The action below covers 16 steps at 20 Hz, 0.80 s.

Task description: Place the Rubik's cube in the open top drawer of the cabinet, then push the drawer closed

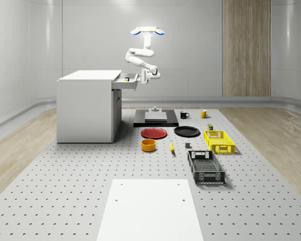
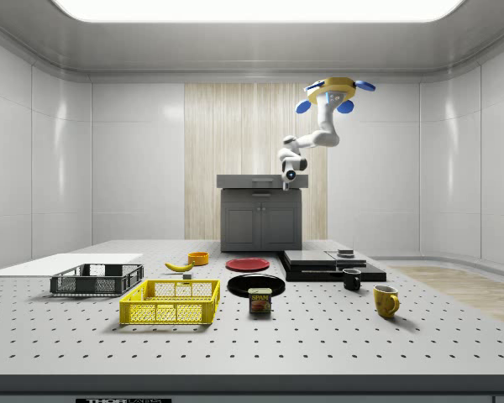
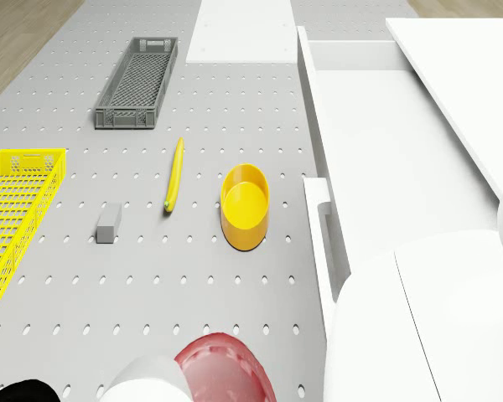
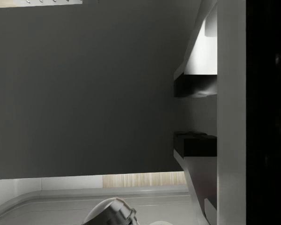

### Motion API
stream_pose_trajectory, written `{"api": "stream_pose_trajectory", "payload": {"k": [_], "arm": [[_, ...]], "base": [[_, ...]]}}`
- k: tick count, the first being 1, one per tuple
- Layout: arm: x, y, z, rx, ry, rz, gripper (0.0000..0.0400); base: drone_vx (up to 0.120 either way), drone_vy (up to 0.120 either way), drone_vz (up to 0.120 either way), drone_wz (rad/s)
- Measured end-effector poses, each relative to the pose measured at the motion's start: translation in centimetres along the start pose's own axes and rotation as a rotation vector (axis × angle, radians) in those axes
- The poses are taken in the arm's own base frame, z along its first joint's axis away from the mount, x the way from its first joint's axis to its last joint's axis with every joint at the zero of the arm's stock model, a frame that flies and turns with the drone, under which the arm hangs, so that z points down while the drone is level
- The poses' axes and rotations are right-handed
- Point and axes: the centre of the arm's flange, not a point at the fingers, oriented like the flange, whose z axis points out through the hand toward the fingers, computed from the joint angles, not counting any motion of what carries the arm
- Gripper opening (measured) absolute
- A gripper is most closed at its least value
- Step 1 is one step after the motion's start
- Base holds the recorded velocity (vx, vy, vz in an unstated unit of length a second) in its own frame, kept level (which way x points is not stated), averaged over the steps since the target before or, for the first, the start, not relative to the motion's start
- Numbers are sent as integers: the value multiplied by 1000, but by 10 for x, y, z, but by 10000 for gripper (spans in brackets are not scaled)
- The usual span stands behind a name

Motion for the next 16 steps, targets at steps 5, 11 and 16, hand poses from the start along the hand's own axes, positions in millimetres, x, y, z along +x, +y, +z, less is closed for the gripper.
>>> {"api": "stream_pose_trajectory", "payload": {"k": [5,11,16], "arm": [[6,-4,26,1,0,-26,104],[0,-3,52,1,-1,-18,105],[-12,-3,75,1,-4,11,106]], "base": [[0,0,0,0],[0,0,0,0],[0,0,0,0]]}}
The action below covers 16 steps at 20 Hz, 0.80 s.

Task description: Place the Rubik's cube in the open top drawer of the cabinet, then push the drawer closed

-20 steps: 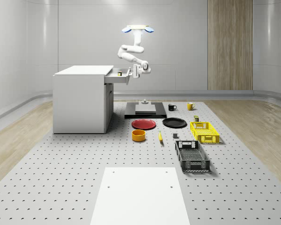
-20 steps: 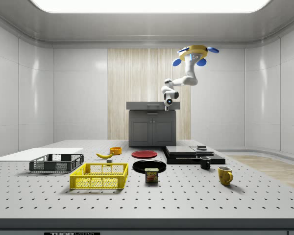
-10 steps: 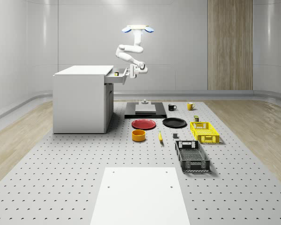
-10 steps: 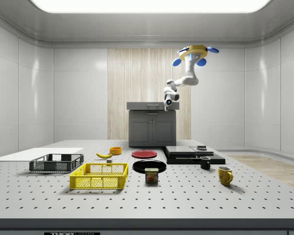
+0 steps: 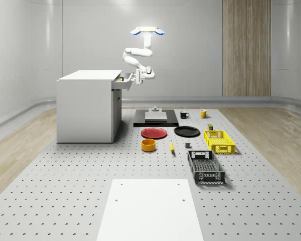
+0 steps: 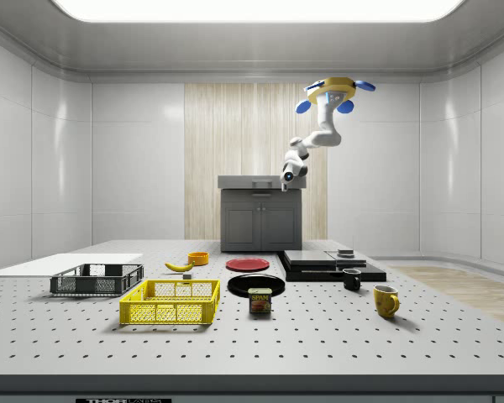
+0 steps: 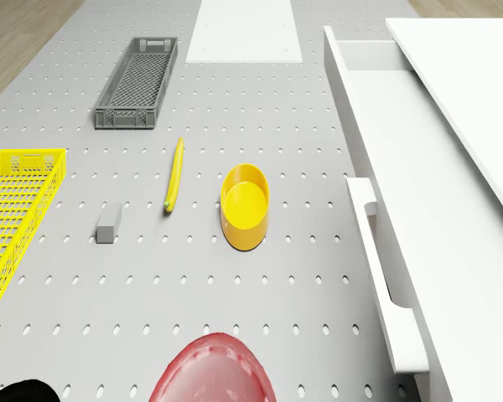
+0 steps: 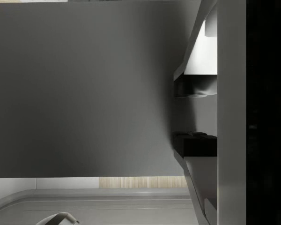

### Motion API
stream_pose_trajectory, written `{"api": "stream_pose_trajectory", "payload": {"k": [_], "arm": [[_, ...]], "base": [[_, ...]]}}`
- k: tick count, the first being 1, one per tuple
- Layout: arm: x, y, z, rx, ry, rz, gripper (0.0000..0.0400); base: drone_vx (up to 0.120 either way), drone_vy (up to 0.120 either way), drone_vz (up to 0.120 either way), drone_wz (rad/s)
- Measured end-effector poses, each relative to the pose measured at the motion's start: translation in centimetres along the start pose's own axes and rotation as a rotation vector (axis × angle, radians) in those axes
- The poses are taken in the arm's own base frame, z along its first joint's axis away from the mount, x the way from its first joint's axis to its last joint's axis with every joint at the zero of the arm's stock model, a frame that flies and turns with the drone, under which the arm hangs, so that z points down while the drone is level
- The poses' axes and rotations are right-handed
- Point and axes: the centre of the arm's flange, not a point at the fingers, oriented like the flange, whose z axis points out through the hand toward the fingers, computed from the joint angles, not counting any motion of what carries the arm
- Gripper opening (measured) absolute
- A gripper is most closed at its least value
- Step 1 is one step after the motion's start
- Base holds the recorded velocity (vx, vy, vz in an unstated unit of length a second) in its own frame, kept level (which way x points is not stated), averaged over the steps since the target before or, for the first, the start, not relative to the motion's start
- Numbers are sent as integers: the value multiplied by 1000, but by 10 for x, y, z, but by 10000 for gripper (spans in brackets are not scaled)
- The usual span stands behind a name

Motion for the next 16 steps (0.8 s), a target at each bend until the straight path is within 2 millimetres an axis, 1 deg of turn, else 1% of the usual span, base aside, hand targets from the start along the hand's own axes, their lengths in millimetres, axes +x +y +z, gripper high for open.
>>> {"api": "stream_pose_trajectory", "payload": {"k": [10,16], "arm": [[13,-17,44,0,2,-46,105],[16,-35,65,0,2,-52,105]], "base": [[0,0,0,0],[0,0,0,0]]}}
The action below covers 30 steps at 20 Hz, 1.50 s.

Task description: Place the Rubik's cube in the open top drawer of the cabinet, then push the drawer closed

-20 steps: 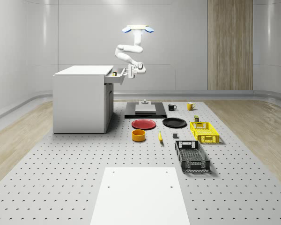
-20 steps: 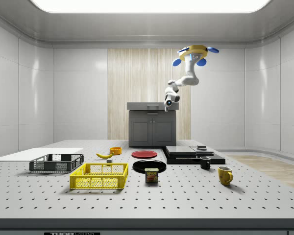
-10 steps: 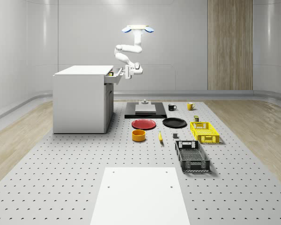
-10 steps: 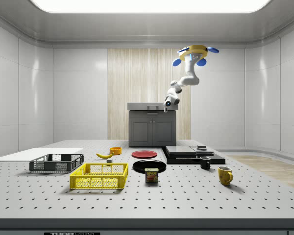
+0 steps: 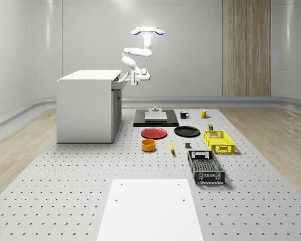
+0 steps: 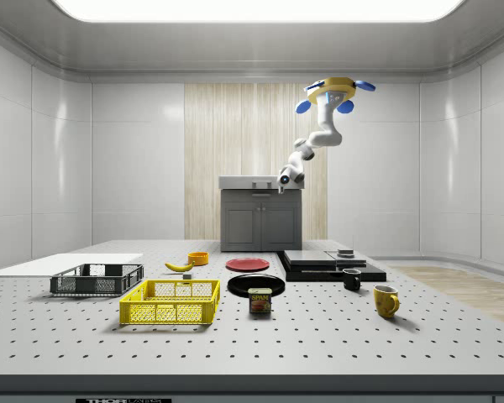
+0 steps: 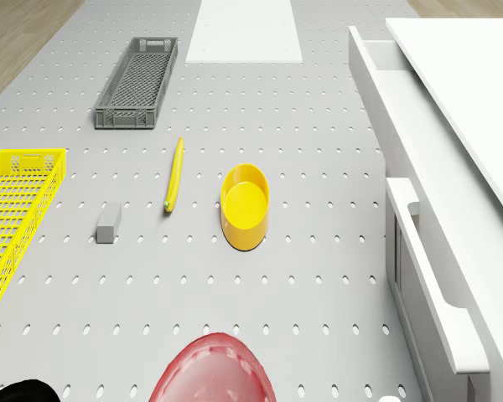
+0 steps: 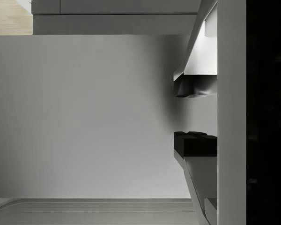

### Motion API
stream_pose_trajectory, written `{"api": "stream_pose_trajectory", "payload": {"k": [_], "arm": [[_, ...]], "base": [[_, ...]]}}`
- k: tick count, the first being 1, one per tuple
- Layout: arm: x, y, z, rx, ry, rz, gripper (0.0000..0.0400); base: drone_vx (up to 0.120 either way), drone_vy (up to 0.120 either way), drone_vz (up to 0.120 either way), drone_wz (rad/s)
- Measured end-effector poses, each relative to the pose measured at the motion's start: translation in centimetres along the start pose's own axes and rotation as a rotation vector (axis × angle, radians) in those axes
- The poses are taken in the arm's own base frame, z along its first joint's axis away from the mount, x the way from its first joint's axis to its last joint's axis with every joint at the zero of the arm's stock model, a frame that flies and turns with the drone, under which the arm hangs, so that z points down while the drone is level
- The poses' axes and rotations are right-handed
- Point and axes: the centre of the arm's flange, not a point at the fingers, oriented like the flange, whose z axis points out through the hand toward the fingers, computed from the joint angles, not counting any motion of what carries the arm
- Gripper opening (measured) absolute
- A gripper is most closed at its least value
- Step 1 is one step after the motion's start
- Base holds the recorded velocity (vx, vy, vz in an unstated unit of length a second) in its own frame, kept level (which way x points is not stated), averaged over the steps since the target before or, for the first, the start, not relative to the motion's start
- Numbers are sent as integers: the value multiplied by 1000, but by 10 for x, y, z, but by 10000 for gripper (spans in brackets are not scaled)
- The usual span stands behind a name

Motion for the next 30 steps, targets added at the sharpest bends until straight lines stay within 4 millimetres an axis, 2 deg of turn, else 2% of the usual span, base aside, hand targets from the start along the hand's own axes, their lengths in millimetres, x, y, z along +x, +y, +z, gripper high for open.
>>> {"api": "stream_pose_trajectory", "payload": {"k": [9,10,11,12,13,15,17,21,30], "arm": [[8,-32,32,0,1,-25,106],[40,-37,38,1,1,-50,99],[60,-40,43,0,0,-46,100],[55,-44,46,-1,0,-38,126],[43,-45,46,-13,-17,-34,132],[23,-48,51,-9,-13,-22,122],[12,-52,57,-7,-10,-17,115],[1,-58,66,-4,-6,-10,109],[-11,-63,74,-1,-3,-5,105]], "base": [[0,0,0,0],[0,0,0,0],[0,0,0,0],[0,0,0,0],[0,0,0,0],[0,100,0,0],[0,120,0,0],[0,120,0,0],[0,0,0,0]]}}
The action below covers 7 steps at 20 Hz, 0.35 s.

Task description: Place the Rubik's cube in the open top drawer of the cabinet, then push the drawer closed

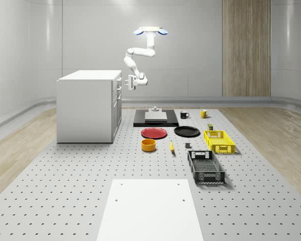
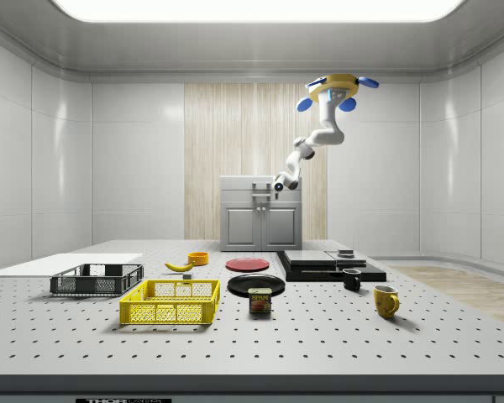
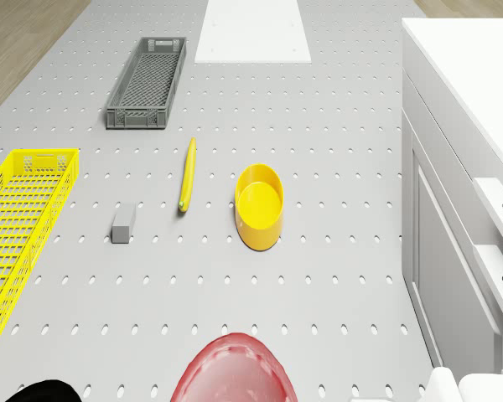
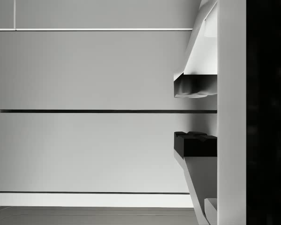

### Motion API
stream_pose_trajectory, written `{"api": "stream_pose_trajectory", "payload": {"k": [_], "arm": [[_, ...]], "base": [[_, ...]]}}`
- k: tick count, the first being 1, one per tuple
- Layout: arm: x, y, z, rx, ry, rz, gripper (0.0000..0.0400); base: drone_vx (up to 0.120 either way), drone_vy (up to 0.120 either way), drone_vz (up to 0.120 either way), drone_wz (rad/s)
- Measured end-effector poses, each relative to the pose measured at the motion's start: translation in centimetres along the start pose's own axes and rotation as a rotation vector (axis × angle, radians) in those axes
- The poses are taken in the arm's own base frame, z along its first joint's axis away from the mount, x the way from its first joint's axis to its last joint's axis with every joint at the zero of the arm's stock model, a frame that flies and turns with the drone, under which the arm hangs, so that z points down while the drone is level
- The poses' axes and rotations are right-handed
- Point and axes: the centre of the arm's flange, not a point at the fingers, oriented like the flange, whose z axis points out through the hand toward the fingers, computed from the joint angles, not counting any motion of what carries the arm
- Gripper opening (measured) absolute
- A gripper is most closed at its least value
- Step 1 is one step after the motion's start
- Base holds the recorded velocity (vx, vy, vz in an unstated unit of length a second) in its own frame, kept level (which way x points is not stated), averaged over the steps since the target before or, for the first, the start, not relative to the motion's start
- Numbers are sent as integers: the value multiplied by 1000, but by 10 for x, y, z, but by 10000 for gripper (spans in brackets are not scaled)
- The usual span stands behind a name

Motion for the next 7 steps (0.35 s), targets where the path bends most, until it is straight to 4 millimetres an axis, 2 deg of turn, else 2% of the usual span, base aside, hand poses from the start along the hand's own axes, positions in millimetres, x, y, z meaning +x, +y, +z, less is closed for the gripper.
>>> {"api": "stream_pose_trajectory", "payload": {"k": [7], "arm": [[-3,-2,2,0,1,1,105]], "base": [[0,0,0,0]]}}
